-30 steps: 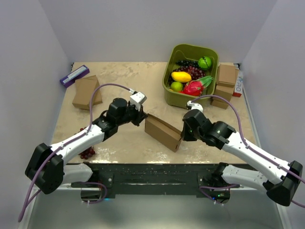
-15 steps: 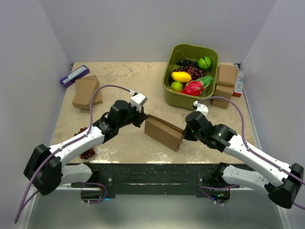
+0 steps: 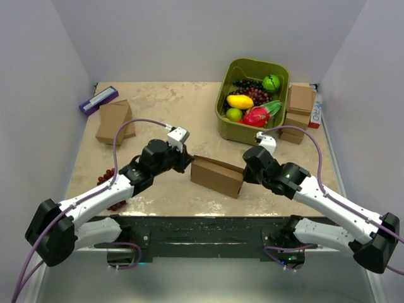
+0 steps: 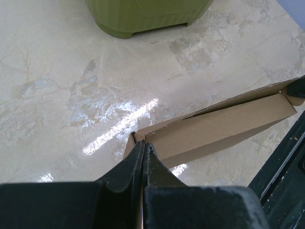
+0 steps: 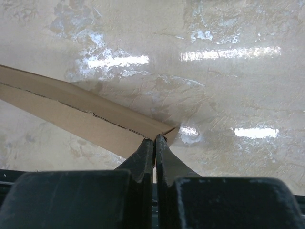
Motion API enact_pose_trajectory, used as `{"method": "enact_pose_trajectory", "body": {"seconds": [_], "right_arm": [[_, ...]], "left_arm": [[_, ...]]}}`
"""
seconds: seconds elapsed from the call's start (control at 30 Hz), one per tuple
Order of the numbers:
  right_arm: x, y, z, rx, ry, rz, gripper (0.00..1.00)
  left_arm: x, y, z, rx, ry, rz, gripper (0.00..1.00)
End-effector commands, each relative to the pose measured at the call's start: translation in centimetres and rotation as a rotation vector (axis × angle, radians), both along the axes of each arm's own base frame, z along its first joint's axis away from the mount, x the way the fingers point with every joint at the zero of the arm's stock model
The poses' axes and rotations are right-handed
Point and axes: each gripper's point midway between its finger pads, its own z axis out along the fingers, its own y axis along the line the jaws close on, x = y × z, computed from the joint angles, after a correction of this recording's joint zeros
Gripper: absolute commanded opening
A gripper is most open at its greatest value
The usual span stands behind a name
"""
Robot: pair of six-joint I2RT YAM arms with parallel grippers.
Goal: Fold the paper box
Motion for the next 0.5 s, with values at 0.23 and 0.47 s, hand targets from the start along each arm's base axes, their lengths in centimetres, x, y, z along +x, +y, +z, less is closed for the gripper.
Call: {"method": "enact_pose_trajectory", "body": {"seconds": [0.23,0.47], "right_arm": [[1.1,1.5,0.9,0.130,-0.075,-0.052,0.00],[-0.1,1.4,-0.2,0.107,-0.071,-0.056,0.00]], "left_arm": [[-4.2,-0.8,-3.1,-0.004,0.149,-0.084,0.00],[-4.3,-0.8,-2.9,-0.013,0.146,-0.076,0.00]]}}
